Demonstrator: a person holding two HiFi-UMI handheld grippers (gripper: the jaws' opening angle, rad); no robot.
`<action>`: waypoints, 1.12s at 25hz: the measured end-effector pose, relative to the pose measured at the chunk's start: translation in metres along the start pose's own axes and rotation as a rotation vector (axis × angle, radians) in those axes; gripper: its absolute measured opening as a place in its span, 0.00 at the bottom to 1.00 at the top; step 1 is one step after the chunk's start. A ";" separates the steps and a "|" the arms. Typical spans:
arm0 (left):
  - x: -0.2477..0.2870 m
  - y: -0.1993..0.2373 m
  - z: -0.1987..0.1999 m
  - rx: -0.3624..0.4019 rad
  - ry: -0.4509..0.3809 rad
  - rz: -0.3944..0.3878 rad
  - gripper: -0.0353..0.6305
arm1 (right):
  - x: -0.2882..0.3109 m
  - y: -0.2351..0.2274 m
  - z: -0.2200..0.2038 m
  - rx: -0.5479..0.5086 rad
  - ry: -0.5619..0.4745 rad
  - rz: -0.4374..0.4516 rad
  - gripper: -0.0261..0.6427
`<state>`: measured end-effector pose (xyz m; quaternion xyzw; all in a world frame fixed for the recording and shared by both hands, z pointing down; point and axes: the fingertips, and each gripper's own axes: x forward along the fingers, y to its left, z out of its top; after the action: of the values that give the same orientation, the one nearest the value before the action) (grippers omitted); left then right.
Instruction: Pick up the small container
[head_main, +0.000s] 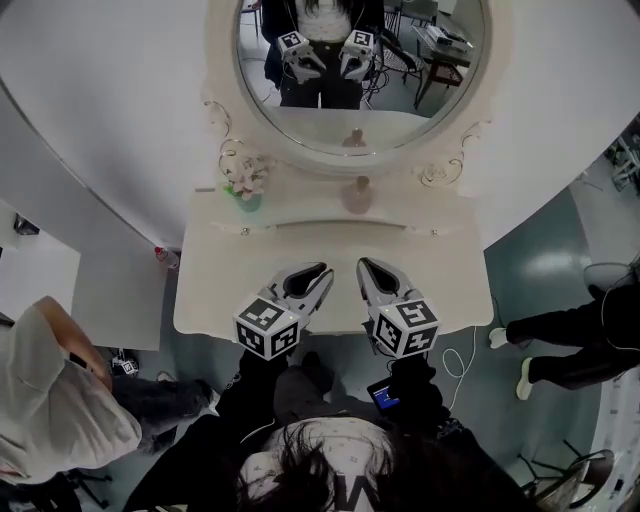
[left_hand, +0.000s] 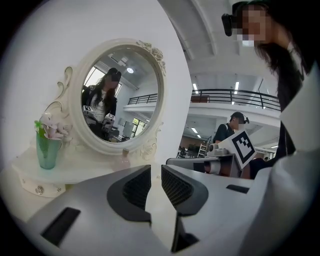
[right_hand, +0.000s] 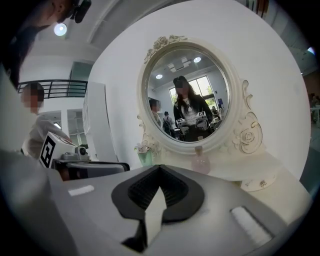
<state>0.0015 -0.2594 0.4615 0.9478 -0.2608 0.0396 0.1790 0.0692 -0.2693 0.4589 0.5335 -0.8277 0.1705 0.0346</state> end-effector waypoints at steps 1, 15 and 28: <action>0.001 0.003 0.001 -0.001 0.000 -0.009 0.13 | 0.004 -0.001 0.002 -0.006 0.001 -0.009 0.05; 0.011 0.023 0.005 -0.029 -0.002 -0.024 0.13 | 0.033 -0.029 0.022 -0.073 0.036 -0.046 0.11; 0.030 0.032 0.004 -0.057 -0.008 0.090 0.13 | 0.067 -0.080 0.023 -0.082 0.112 0.024 0.14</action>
<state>0.0107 -0.3009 0.4727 0.9298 -0.3050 0.0361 0.2031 0.1152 -0.3653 0.4733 0.5111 -0.8372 0.1665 0.1006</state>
